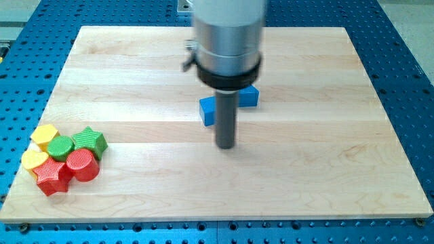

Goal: Move the cube into the top right of the green star

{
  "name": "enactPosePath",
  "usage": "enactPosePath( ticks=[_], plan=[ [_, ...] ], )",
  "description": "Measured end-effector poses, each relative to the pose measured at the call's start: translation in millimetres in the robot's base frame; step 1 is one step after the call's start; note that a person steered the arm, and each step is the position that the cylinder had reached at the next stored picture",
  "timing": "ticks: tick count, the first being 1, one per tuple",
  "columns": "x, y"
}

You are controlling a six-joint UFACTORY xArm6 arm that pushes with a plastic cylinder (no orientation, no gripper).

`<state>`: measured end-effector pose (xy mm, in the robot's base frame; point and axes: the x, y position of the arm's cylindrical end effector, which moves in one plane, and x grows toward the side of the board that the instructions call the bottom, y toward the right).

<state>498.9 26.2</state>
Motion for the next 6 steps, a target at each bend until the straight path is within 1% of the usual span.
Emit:
enactPosePath(
  ticks=[1,2,3,4,5,6],
  plan=[
    [-30,11],
    [-49,46],
    [-57,-36],
    [-42,-129],
    [-58,-152],
    [-32,-205]
  ],
)
